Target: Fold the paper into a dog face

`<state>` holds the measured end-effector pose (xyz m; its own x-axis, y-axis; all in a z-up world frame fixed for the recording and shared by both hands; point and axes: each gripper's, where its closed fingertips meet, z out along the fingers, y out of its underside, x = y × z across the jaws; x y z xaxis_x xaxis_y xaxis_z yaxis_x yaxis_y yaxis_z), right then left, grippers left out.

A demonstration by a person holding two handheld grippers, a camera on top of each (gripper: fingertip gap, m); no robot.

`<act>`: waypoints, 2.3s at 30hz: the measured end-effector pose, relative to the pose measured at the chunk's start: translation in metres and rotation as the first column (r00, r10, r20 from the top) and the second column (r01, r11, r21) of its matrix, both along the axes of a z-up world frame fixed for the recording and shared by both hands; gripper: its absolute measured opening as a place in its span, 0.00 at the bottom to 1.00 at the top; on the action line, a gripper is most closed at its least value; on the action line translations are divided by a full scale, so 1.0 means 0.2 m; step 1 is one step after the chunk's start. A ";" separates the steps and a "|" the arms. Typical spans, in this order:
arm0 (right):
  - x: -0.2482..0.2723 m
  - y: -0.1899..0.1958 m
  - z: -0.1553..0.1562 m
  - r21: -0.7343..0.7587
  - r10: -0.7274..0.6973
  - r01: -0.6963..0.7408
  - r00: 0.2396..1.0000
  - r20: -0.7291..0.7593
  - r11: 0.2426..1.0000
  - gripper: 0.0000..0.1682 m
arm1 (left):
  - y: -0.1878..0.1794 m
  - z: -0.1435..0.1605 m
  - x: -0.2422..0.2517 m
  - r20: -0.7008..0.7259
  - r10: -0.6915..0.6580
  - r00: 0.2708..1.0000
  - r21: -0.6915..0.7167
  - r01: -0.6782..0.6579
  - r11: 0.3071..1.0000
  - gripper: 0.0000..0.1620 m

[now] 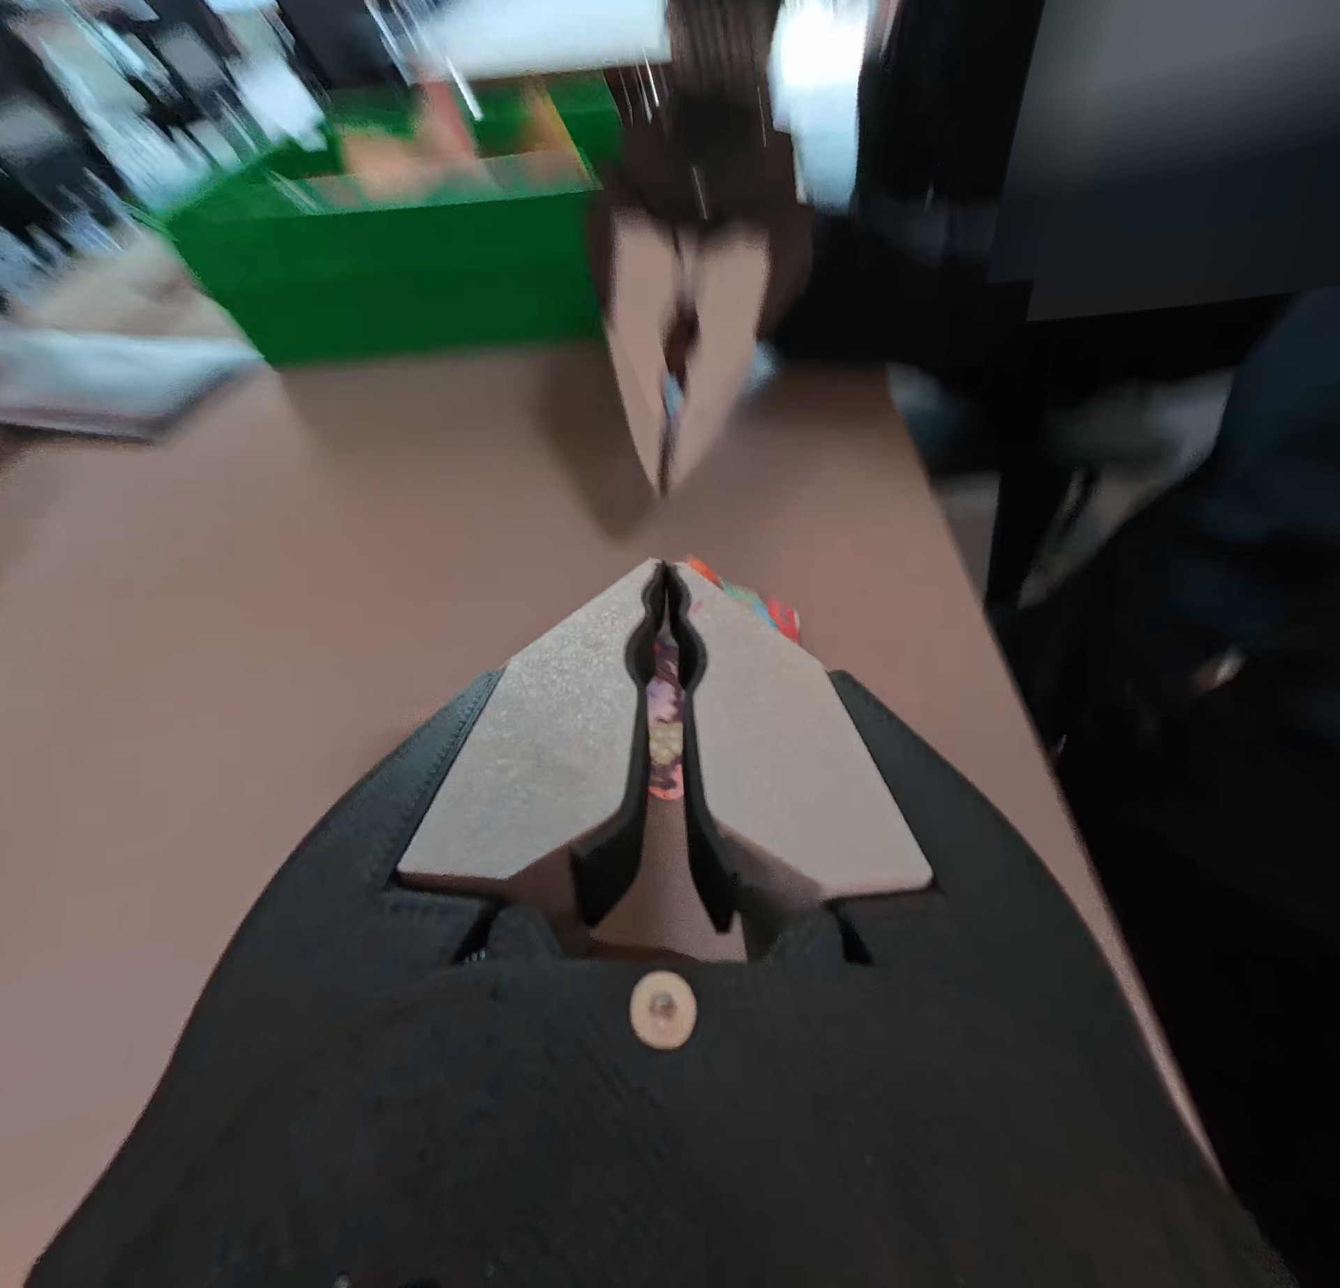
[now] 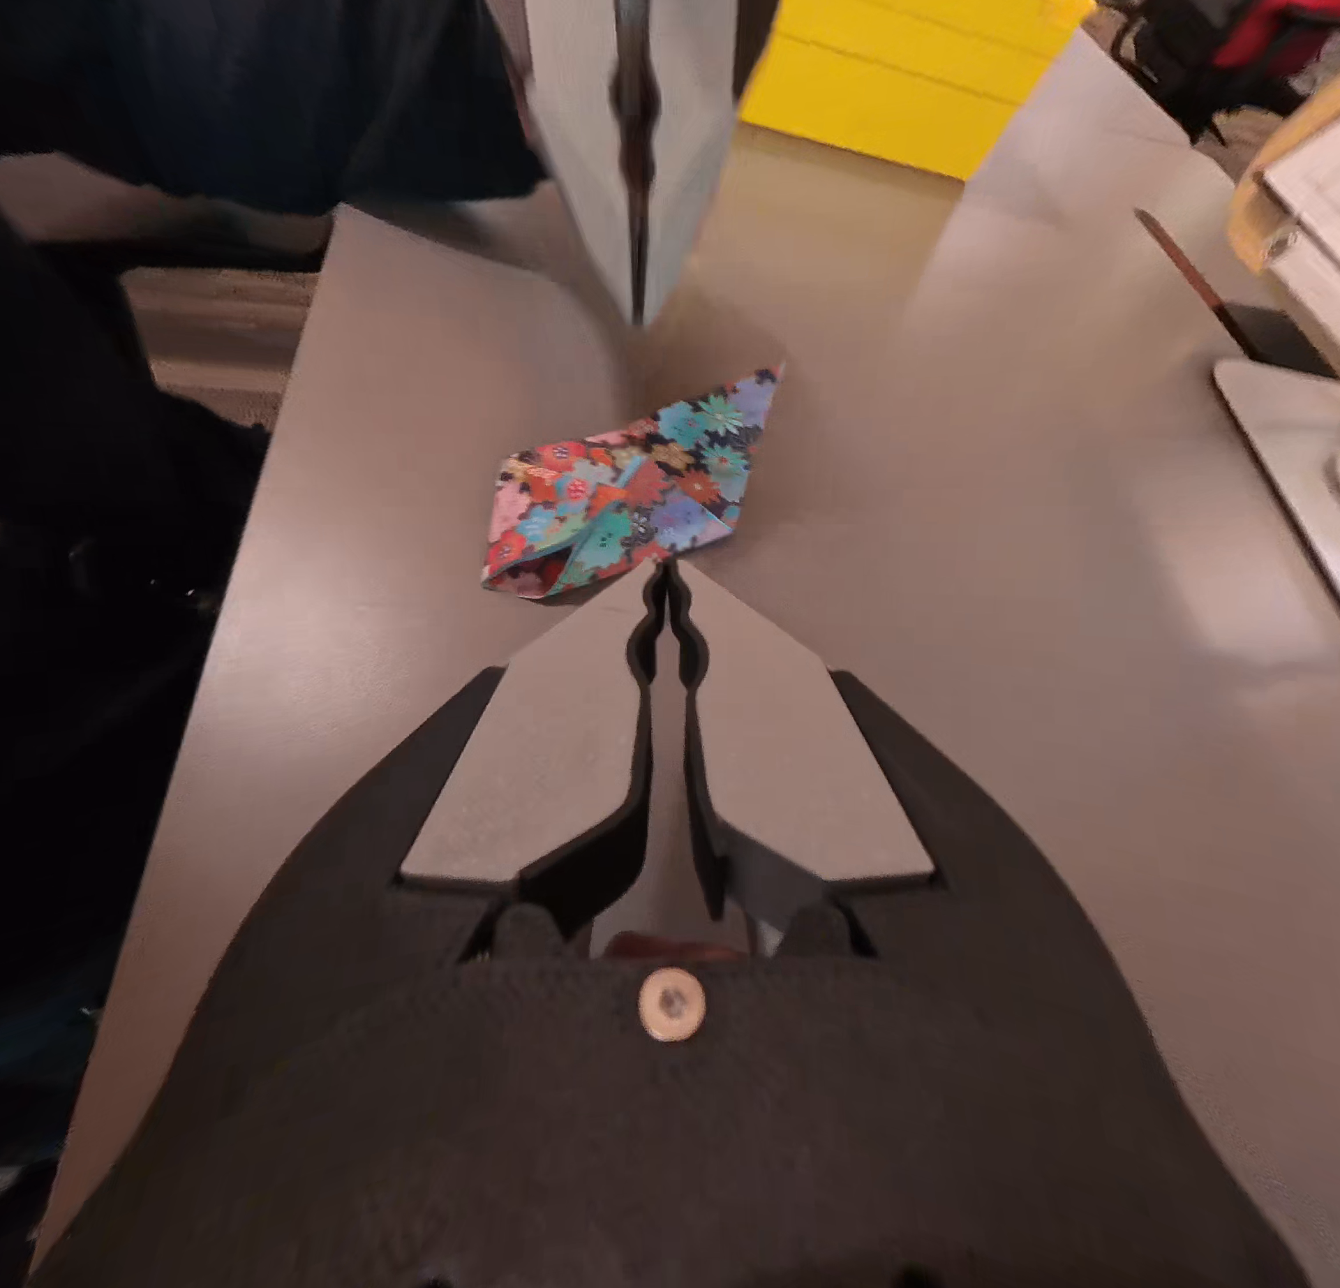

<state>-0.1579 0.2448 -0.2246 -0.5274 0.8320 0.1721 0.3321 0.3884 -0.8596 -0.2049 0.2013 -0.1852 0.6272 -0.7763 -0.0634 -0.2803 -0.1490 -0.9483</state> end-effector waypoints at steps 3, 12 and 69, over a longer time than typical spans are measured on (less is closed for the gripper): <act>-0.04 0.02 -0.06 -0.055 -0.040 0.045 0.996 0.080 0.997 0.00 | 0.00 0.12 -0.18 0.105 0.094 0.990 0.060 -0.101 0.993 0.00; 0.00 -0.22 0.06 -0.369 0.166 -0.125 0.983 0.081 0.921 0.01 | 0.15 -0.12 -0.53 0.056 0.437 0.898 -0.200 -0.419 0.886 0.10; 0.07 1.03 0.96 -0.205 -0.691 0.682 0.722 0.032 0.702 0.39 | 0.23 -0.37 -0.55 -0.184 0.524 0.831 -0.243 -0.555 0.795 0.15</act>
<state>-0.1439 0.4515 -0.0323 0.2069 0.9782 -0.0192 0.4016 -0.1028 -0.9100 -0.3150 0.2474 -0.2598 0.9513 -0.3079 0.0127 -0.1684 -0.5538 -0.8154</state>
